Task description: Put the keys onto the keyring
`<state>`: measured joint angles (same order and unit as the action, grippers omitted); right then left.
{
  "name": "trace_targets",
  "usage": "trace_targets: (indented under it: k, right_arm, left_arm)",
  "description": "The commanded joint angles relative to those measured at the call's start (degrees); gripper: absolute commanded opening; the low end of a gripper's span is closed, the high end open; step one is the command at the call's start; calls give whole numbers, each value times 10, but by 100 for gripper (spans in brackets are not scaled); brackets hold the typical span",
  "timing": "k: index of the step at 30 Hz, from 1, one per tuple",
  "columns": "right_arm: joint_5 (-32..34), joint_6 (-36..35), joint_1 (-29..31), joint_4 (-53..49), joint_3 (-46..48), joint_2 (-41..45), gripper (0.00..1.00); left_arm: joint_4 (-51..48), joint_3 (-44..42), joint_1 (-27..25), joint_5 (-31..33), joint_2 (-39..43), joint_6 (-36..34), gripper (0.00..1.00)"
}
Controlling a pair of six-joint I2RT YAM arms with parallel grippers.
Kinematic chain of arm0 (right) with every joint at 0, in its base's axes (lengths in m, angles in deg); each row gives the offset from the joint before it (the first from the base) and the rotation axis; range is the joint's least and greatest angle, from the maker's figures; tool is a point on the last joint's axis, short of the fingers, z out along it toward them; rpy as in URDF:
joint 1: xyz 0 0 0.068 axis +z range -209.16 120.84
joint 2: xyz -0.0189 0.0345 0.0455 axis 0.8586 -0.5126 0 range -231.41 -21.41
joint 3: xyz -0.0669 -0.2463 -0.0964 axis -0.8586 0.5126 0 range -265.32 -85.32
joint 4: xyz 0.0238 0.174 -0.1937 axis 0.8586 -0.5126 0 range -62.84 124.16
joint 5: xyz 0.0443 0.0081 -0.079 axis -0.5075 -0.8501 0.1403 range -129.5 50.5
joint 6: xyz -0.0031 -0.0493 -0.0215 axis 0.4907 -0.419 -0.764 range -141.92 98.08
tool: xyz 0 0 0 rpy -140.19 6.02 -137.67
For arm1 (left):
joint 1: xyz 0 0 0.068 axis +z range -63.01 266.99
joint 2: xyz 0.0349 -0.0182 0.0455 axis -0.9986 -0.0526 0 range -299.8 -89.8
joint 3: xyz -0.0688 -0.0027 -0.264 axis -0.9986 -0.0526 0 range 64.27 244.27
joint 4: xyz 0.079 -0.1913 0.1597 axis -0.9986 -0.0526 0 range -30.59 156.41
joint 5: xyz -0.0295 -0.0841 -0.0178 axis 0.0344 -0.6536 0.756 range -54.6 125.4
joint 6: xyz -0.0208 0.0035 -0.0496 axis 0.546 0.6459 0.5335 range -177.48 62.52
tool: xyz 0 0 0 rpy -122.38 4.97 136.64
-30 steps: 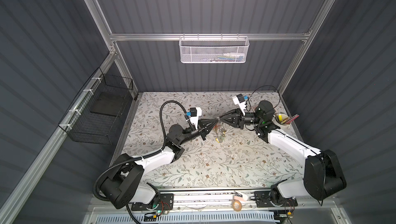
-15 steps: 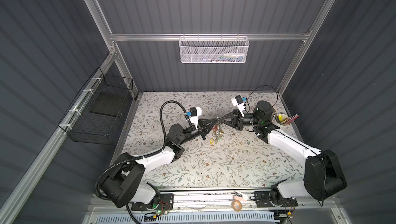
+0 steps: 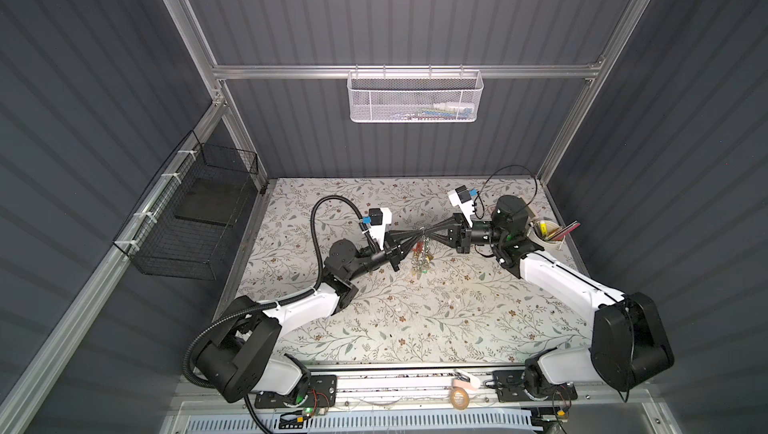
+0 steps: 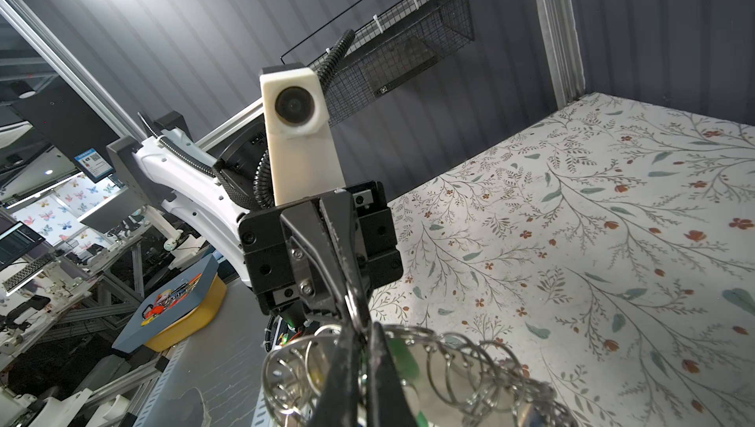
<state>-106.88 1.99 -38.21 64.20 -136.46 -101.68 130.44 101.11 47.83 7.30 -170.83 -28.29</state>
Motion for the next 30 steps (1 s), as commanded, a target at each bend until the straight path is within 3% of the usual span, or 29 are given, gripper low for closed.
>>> trace_targets:
  k: [1, 11, 30]
  right_arm:
    - [13, -29, 10, -28, -3, 13, 0]
    - [16, -64, 13, -78, -6, 25, 0]
    - [17, -105, 25, -134, -16, 25, 0]
  left_arm:
    - [-13, 12, -5, -35, -1, -6, 6]
    - [-99, 27, -4, -54, 14, -38, 10]
    - [-263, 76, 7, -147, 22, -92, 20]
